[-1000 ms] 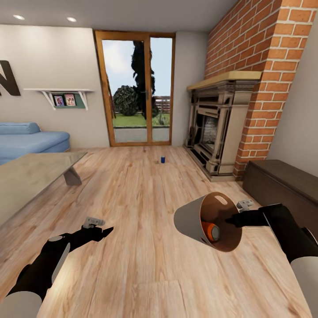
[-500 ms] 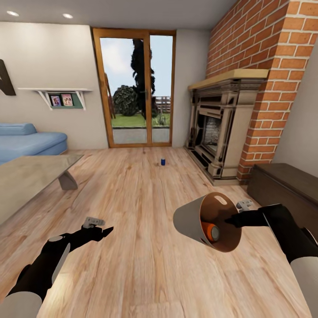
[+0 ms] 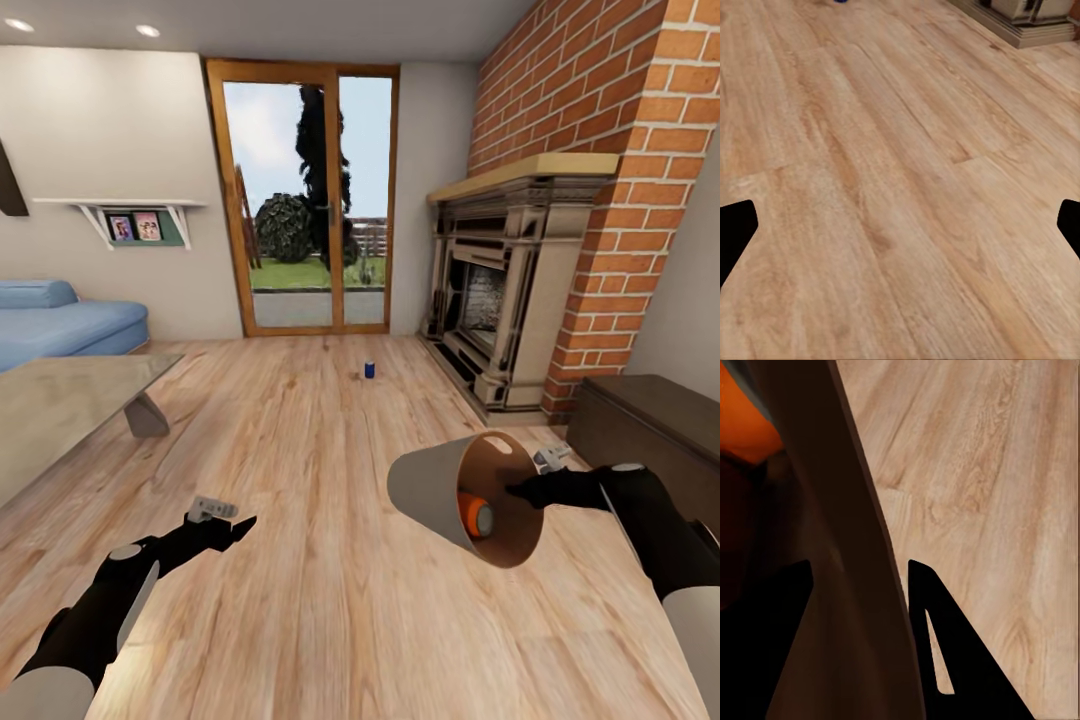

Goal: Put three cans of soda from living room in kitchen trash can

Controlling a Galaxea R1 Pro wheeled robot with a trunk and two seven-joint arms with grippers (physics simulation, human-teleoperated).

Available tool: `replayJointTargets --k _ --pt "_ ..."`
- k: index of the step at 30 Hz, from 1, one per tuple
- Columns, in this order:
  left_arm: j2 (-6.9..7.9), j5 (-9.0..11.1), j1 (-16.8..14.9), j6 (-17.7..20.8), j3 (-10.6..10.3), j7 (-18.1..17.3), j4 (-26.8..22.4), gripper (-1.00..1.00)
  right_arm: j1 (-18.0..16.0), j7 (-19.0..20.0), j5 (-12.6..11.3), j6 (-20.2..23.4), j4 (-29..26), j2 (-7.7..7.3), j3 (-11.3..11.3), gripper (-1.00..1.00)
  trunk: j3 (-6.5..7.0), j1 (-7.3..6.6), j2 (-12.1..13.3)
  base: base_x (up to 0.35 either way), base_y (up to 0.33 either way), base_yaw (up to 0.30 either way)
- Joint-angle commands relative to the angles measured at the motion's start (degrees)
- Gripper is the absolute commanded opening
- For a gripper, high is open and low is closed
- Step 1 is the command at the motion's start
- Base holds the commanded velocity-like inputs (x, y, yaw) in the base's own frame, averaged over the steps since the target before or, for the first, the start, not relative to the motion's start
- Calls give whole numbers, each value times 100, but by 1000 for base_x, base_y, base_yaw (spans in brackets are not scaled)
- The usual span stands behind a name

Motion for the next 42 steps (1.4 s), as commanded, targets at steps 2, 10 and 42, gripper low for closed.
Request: replayJointTargets --k 2,10,42 --pt "0 6 5 -17 0 0 16 100 59 13 -59 -146 -8 1 -62 -100 1 -1 0 129 0 0" --pt "6 -5 19 -188 -8 0 98 100 457 -28 -53 -1023 -27 8 -390 -100 1 -1 0 92 0 0" --pt "8 -1 20 -1345 -11 0 1363 100 1456 -277 -194 -3286 811 285 -1428 -100 1 -1 0 16 0 0"
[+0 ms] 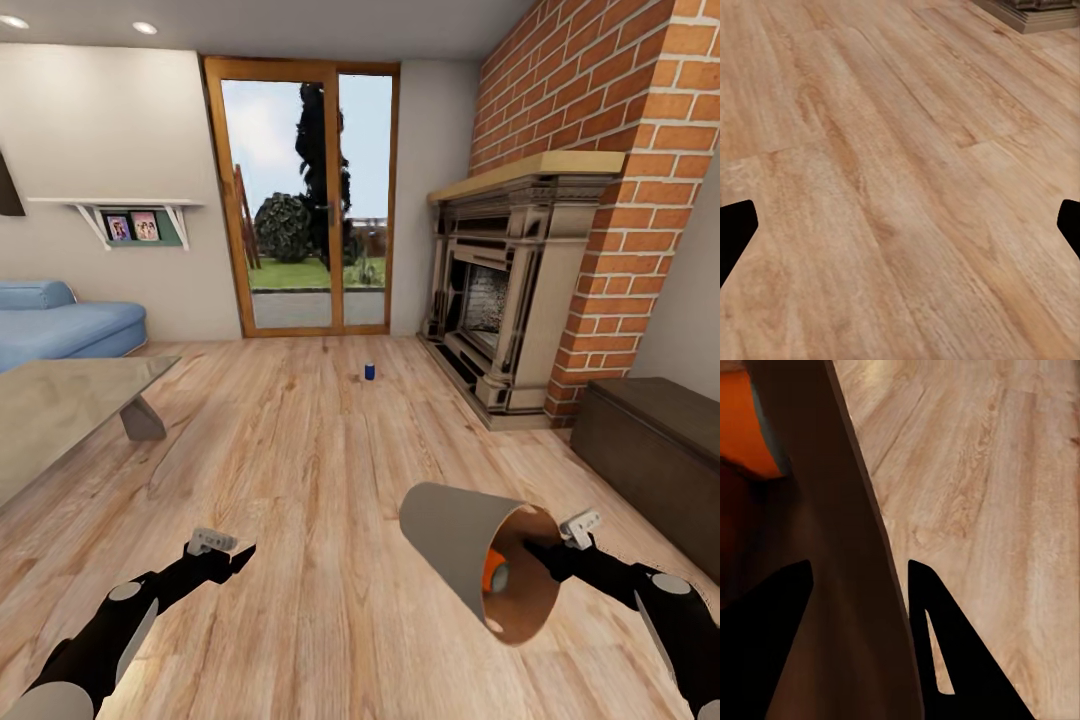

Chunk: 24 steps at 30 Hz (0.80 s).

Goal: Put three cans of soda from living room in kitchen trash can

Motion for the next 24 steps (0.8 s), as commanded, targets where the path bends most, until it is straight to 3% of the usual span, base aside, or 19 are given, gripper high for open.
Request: replayJointTargets --k 1,10,13,24 --pt "0 -1 0 -8 1 0 1 100 -1 2 -40 -17 38 13 -5 -100 1 0 0 0 0 0" --pt "-5 8 42 -34 2 0 3 100 4 -545 -14 -380 692 66 51 -100 1 0 0 0 0 0" --pt "-8 4 51 -35 2 0 4 100 4 -949 3 -502 917 194 68 -100 1 0 0 0 0 0" --pt "-8 2 53 -91 2 0 4 100 4 -1296 11 -718 1279 312 88 -100 1 0 0 0 0 0"
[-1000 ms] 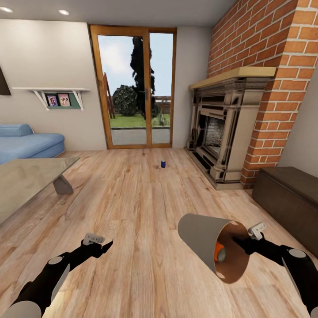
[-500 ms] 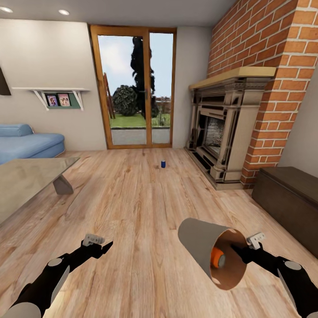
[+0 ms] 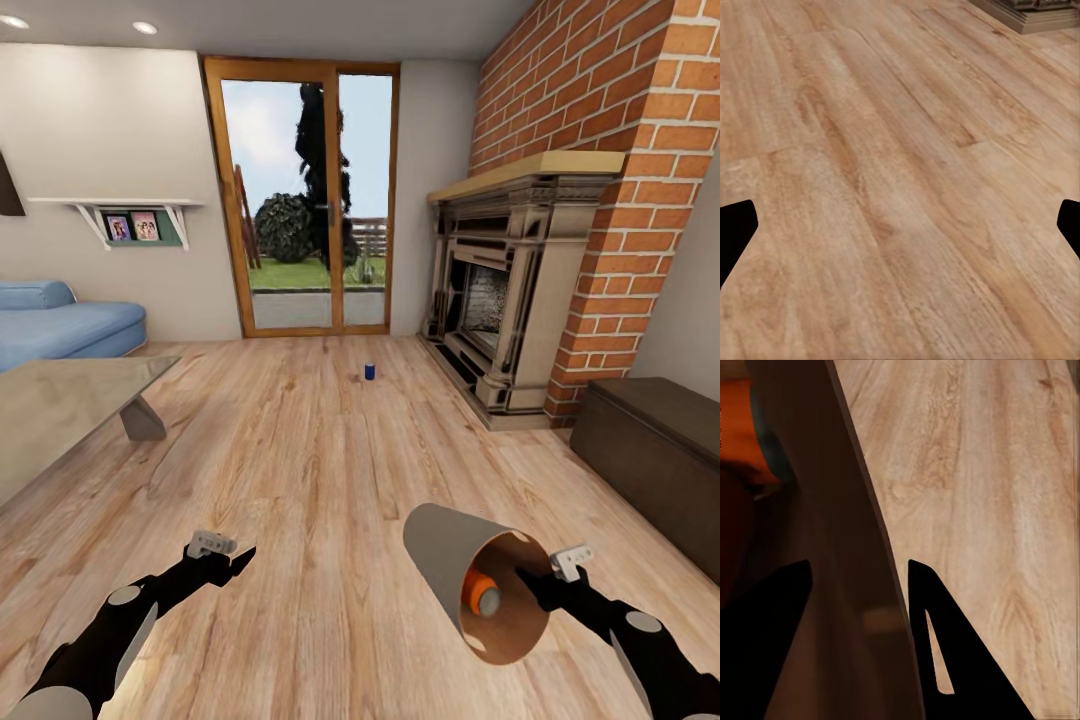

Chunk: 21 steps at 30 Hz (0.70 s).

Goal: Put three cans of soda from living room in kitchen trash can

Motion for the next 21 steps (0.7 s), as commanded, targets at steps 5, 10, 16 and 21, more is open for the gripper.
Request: replayJointTargets --k 5,10,16,21 --pt "-1 0 0 -11 -2 0 1 100 -3 -42 -63 -18 27 7 -9 -100 67 -8 4 0 0 0" --pt "-1 0 0 -14 -2 0 1 100 -3 -60 -77 -27 37 16 -15 -100 162 -93 154 0 0 0" --pt "-1 0 0 -15 -1 0 1 100 -3 -64 -79 -28 44 29 -18 -100 270 -225 395 0 0 0" --pt "-1 0 53 -15 -1 8 1 100 -3 -62 -68 -29 48 92 -19 -100 360 -335 595 0 0 0"
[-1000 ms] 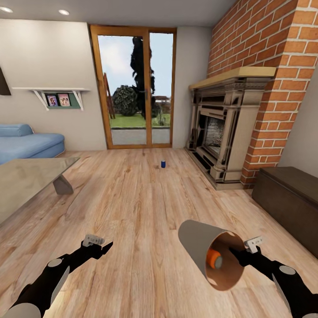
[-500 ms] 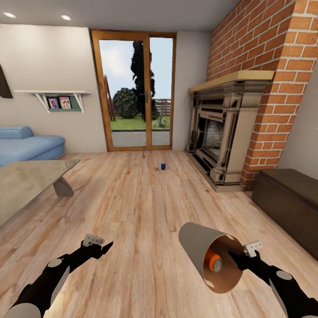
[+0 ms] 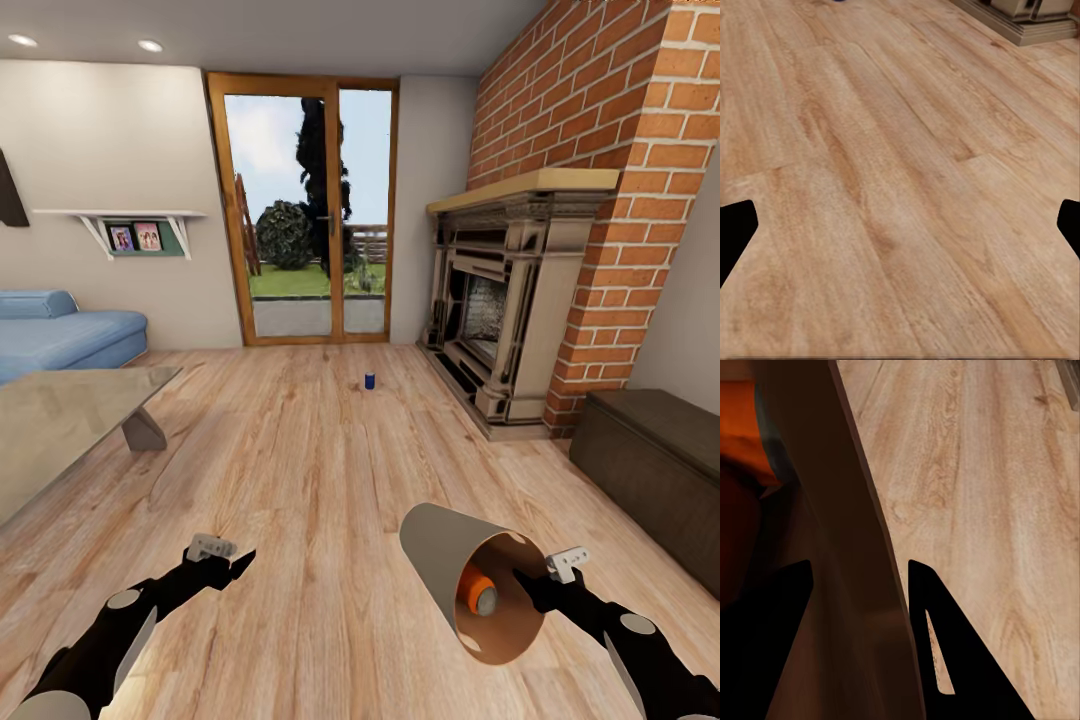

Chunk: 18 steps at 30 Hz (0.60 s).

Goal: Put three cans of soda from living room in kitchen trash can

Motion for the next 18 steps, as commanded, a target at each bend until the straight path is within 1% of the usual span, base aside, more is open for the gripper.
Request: replayJointTargets --k 1,4,9,11,12,13,17,18 --pt "0 0 4 0 0 0 0 100 -3 14 -45 4 -8 6 -17 -100 19 -23 41 0 0 0" --pt "0 0 14 0 0 1 0 100 -3 14 -44 4 -8 30 -13 -100 73 -89 161 0 0 0" --pt "0 -2 17 0 -6 1 0 100 -2 -53 -20 4 118 148 2 -100 163 -199 362 0 0 0" --pt "0 -2 18 0 -2 1 2 100 3 -357 71 -4 313 213 117 -100 199 -243 442 0 0 0" --pt "0 -2 18 0 -1 1 3 100 4 -431 83 -23 357 229 142 -100 217 -265 482 0 0 0" --pt "0 -3 18 0 -1 1 4 100 4 -556 106 -121 452 263 179 -100 235 -287 522 0 0 0" --pt "0 -1 18 -5 -2 1 49 100 5 -735 139 -516 711 333 229 -100 306 -374 683 0 0 0" --pt "0 1 18 -6 -5 1 71 100 5 -748 139 -551 735 337 231 -100 324 -396 723 0 0 0"
